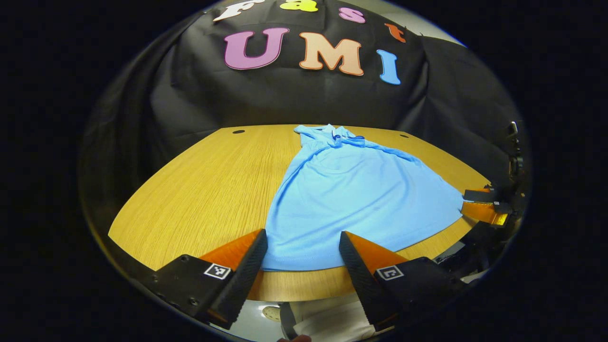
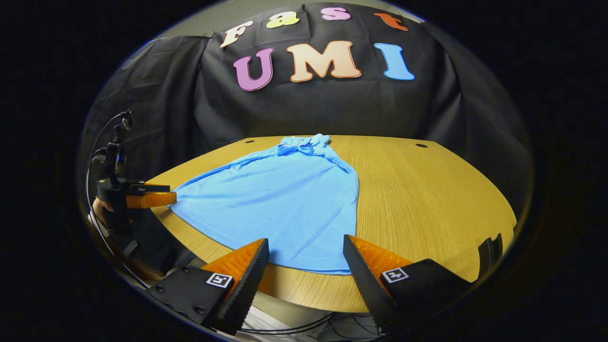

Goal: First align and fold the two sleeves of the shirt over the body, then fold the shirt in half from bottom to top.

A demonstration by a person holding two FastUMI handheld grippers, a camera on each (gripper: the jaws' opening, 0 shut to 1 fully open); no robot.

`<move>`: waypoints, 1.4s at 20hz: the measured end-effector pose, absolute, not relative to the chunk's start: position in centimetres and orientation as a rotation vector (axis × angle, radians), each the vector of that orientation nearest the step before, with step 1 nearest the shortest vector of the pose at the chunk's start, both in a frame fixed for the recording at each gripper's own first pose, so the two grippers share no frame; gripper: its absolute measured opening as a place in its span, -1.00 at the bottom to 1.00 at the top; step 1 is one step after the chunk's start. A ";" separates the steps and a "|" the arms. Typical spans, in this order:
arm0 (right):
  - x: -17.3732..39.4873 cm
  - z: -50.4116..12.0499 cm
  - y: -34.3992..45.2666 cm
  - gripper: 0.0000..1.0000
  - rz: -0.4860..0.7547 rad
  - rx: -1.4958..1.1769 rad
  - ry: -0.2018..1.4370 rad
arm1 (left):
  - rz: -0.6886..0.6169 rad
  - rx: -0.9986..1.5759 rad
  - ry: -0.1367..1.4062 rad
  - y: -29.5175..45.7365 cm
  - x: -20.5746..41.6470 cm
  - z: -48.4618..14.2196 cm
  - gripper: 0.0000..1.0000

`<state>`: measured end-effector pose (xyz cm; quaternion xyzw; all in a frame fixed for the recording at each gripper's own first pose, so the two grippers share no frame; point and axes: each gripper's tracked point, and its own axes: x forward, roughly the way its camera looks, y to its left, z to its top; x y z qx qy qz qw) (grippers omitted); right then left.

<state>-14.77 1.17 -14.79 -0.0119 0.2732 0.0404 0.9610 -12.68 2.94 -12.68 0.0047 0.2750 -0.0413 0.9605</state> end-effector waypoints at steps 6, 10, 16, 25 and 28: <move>-14.3 -15.2 1.4 0.86 0.080 -0.015 0.548 | -0.106 0.004 0.518 2.5 -12.8 -12.6 0.78; -14.4 -15.2 3.0 0.42 0.121 -0.002 0.540 | -0.141 0.001 0.503 1.6 -12.5 -12.8 0.00; -14.4 -15.6 4.6 -0.82 0.170 0.079 0.557 | -0.154 -0.041 0.492 1.1 -12.5 -12.6 -1.00; -10.9 -11.8 5.0 -0.95 0.154 0.015 0.479 | -0.157 -0.087 0.471 1.6 -10.1 -11.0 -1.00; -7.8 -9.8 4.7 -0.96 0.149 -0.042 0.449 | -0.176 -0.084 0.437 1.7 -7.5 -9.2 -1.00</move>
